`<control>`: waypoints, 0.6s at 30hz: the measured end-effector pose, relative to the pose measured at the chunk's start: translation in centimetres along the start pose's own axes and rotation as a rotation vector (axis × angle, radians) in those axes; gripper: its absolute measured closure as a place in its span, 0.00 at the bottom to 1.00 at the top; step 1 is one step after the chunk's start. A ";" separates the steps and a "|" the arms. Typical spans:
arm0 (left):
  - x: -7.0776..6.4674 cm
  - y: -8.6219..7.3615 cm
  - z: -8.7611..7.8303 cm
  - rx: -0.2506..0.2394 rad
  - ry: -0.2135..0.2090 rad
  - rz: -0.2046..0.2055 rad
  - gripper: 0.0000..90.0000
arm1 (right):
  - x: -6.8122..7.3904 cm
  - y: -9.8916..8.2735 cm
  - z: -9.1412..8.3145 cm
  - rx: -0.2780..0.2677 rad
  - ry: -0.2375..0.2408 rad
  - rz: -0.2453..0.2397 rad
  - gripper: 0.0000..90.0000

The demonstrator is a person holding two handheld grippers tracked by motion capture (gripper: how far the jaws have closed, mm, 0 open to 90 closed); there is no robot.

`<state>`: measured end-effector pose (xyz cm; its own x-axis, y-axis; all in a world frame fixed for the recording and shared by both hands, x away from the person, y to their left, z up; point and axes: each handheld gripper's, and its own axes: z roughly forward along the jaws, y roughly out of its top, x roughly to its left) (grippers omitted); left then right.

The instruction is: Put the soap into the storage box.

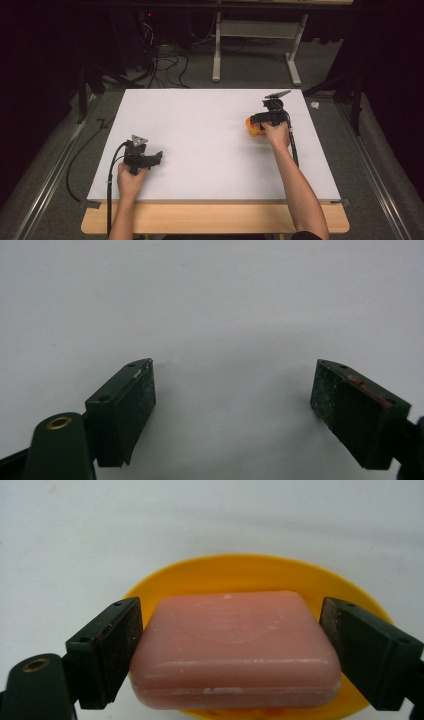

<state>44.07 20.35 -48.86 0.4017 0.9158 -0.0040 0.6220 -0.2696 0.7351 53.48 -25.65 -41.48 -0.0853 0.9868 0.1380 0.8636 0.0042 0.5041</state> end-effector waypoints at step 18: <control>0.0 0.0 0.0 0.000 0.001 0.002 0.21 | -0.2 -0.8 -3.5 -0.100 0.038 -0.040 0.15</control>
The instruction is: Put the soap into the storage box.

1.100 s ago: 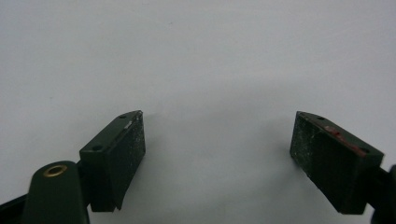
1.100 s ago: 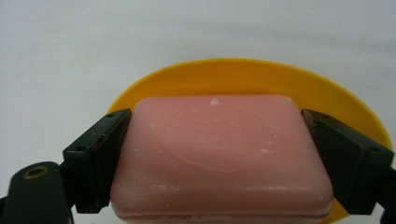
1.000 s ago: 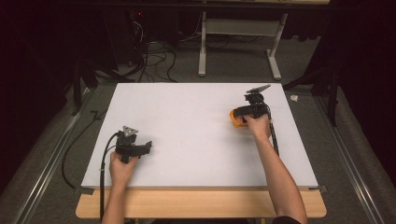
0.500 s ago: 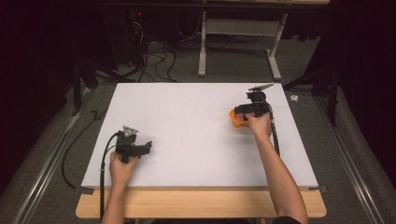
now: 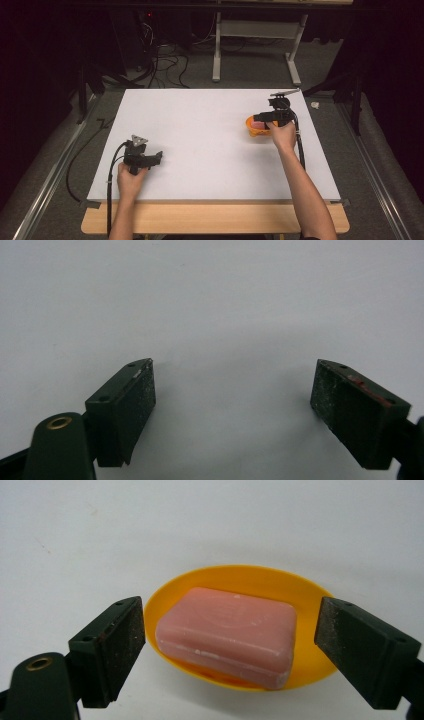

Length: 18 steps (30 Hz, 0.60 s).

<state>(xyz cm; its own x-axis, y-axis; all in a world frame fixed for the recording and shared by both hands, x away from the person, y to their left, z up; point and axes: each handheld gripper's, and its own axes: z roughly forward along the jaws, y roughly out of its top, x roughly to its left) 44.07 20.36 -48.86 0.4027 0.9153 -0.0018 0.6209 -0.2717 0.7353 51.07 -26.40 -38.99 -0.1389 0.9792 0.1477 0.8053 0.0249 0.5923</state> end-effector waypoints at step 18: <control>0.0 0.0 0.0 -0.001 0.001 0.000 0.21 | -1.2 -2.3 -3.5 -0.096 0.020 -0.026 0.16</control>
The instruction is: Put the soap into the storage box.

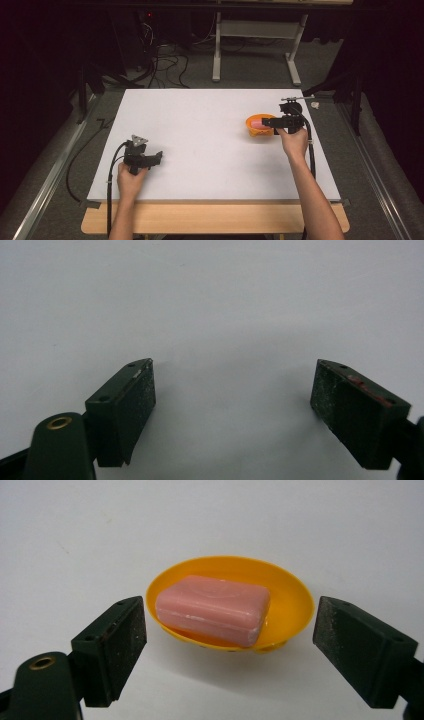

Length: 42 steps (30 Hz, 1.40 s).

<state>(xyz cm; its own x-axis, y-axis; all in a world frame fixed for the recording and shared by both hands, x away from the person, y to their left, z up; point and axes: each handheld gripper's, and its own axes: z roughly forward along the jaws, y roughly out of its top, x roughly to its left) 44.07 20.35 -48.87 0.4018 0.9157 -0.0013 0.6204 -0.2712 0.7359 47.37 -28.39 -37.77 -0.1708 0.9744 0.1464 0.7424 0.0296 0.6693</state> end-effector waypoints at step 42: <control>0.0 0.0 0.0 0.000 0.000 0.000 0.21 | -1.3 -6.4 -5.1 -0.157 0.038 -0.012 0.18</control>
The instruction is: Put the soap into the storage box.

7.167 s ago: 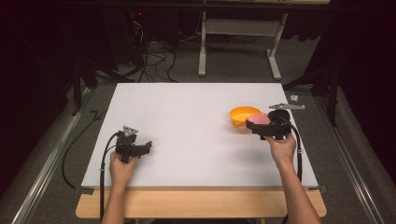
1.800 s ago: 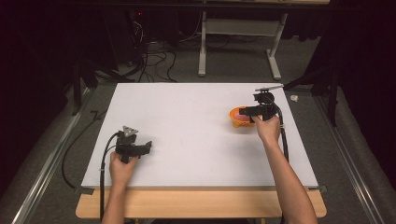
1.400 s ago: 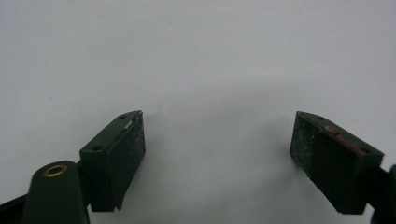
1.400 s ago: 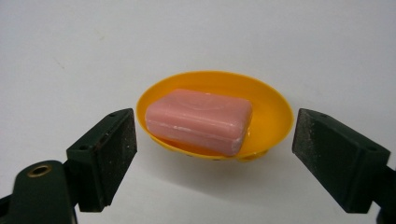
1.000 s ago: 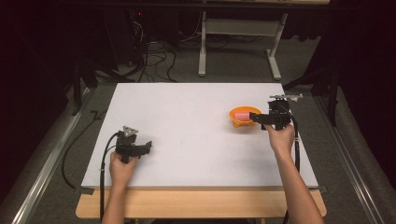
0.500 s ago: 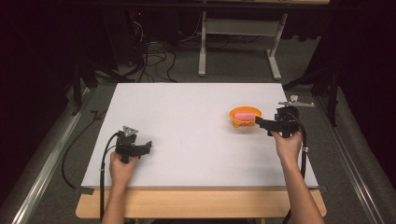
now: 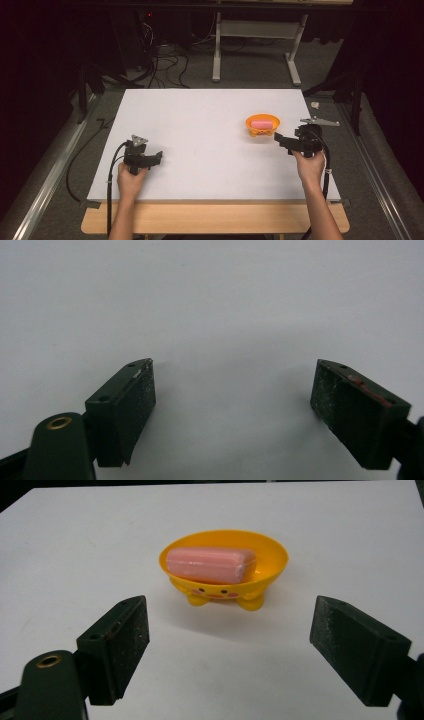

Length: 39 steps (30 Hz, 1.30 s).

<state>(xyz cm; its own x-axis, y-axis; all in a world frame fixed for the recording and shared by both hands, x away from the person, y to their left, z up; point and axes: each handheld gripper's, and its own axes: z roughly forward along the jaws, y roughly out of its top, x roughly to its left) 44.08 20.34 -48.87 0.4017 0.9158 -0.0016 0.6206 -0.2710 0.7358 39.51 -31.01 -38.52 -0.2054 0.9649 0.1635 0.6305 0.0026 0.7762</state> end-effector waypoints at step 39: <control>0.0 0.0 0.0 0.001 0.000 0.001 0.21 | 2.6 -6.4 6.5 0.119 -0.021 -0.107 0.19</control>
<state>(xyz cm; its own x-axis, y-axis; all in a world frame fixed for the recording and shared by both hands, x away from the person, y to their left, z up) 44.07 20.34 -48.86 0.4021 0.9156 -0.0006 0.6209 -0.2722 0.7351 39.79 -26.84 -46.99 -0.2610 0.9628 0.0703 0.6901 0.1352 0.7110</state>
